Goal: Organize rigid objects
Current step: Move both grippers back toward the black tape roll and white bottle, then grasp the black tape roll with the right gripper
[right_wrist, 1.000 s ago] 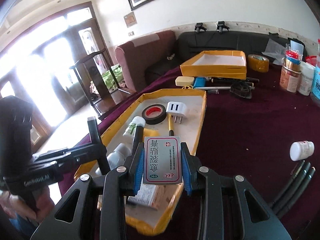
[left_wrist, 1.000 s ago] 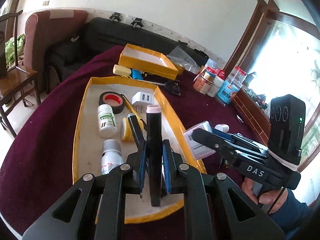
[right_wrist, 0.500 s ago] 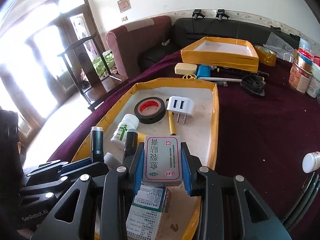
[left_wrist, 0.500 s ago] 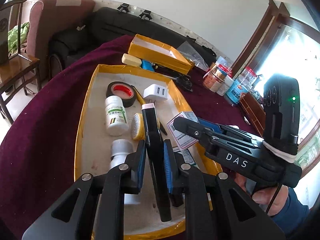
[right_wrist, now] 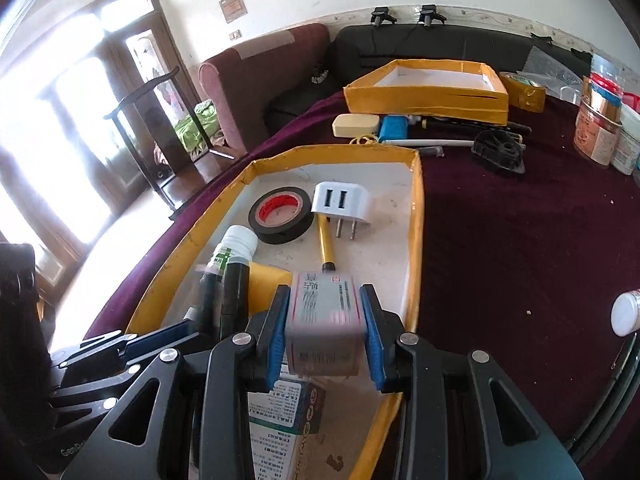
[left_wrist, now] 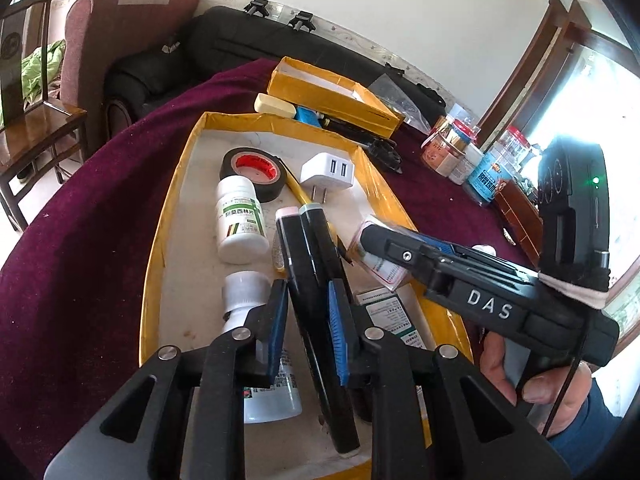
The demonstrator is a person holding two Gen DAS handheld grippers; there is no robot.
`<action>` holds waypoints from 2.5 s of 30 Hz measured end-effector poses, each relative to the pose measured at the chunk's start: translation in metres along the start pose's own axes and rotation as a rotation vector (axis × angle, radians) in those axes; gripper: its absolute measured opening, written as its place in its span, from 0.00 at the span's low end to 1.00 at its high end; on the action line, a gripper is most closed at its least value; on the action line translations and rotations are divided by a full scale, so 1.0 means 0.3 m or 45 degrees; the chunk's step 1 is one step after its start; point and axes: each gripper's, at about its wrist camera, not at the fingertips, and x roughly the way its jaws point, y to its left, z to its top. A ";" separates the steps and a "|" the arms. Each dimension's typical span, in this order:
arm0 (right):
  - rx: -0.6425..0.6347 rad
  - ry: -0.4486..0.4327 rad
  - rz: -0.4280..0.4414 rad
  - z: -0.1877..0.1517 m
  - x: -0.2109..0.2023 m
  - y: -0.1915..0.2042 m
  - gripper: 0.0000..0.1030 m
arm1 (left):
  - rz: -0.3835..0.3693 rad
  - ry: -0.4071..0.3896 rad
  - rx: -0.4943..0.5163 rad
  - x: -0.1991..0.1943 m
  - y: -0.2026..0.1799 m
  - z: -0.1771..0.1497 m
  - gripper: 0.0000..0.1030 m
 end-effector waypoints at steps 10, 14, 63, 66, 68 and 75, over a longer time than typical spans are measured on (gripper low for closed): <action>0.048 -0.056 0.059 -0.021 -0.084 -0.038 0.30 | 0.004 -0.013 -0.018 -0.031 -0.011 -0.001 0.39; 0.095 -0.074 0.091 -0.039 -0.130 -0.078 0.30 | 0.015 -0.016 -0.004 -0.044 -0.028 -0.007 0.39; 0.431 -0.049 -0.635 -0.218 -0.439 -1.016 0.65 | -0.141 0.307 0.573 0.259 -0.864 -0.154 0.39; 0.410 -0.036 -0.616 -0.221 -0.427 -1.002 0.65 | -0.143 0.306 0.564 0.261 -0.854 -0.147 0.39; 0.375 -0.037 -0.644 -0.214 -0.413 -0.987 0.65 | -0.143 0.302 0.564 0.257 -0.850 -0.146 0.39; 0.432 -0.059 -0.662 -0.227 -0.413 -1.030 0.51 | -0.139 0.289 0.570 0.245 -0.847 -0.134 0.39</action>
